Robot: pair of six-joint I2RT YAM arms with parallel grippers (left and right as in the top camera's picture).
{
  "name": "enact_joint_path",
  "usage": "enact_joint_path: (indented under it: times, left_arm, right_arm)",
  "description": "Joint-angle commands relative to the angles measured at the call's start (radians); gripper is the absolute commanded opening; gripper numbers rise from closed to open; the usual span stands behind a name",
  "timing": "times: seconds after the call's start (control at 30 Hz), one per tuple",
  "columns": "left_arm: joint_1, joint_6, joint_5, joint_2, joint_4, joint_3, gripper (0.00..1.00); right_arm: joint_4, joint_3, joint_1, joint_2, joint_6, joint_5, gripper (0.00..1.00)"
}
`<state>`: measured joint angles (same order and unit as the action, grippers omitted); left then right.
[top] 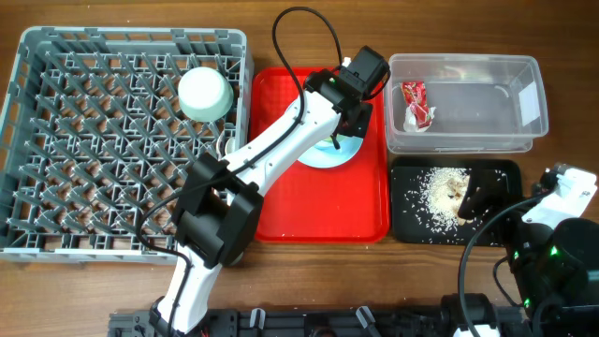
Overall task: Sort waste into correct bins and load items into the dishwasher rack
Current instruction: 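Reach the left gripper over the yellow cup and grasp its rim, then carry the yellow cup to the rack and set it down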
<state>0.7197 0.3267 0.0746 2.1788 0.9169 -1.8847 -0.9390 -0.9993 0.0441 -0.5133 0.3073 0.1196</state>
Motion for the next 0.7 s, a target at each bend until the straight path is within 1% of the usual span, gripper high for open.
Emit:
enact_joint_path:
  times: [0.0,0.13,0.17,0.2,0.23,0.4,0.47,0.5,0.57,0.6,0.67]
  left_arm:
    - [-0.004,-0.009,0.018,0.017,0.012,0.008,0.13]
    - [-0.004,-0.009,0.032,0.017,0.017,0.016,0.13]
    - [-0.004,-0.009,0.032,0.017,0.015,0.016,0.11]
    - [-0.004,-0.009,0.032,0.017,0.014,0.016,0.06]
    - [-0.006,-0.009,0.032,0.017,0.011,0.016,0.04]
    - [-0.018,-0.008,0.033,0.011,0.016,0.015,0.04]
    - [-0.031,0.000,0.031,-0.019,0.023,0.011,0.04]
    - [-0.038,0.002,0.029,-0.051,0.031,0.011,0.04]
    - [-0.069,-0.003,0.019,-0.229,0.069,0.011,0.04]
    - [-0.086,-0.010,-0.021,-0.318,0.084,0.011,0.04]
    - [-0.105,-0.010,-0.082,-0.404,0.098,0.011,0.04]
  right_arm:
    - [0.003,-0.008,-0.003,0.000,-0.018,-0.010,1.00]
    - [0.003,-0.008,-0.003,0.000,-0.018,-0.010,1.00]
    - [0.003,-0.008,-0.003,0.000,-0.017,-0.010,1.00]
    - [0.003,-0.008,-0.003,0.000,-0.018,-0.010,1.00]
    - [0.003,-0.008,-0.003,0.000,-0.018,-0.010,1.00]
    - [0.003,-0.008,-0.003,0.000,-0.018,-0.010,1.00]
    - [0.003,-0.008,-0.003,0.000,-0.018,-0.010,1.00]
    - [0.003,-0.008,-0.003,0.000,-0.018,-0.010,1.00]
    - [0.003,-0.008,-0.003,0.000,-0.018,-0.010,1.00]
    - [0.003,-0.008,-0.003,0.000,-0.018,-0.010,1.00]
    - [0.003,-0.008,-0.003,0.000,-0.018,-0.010,1.00]
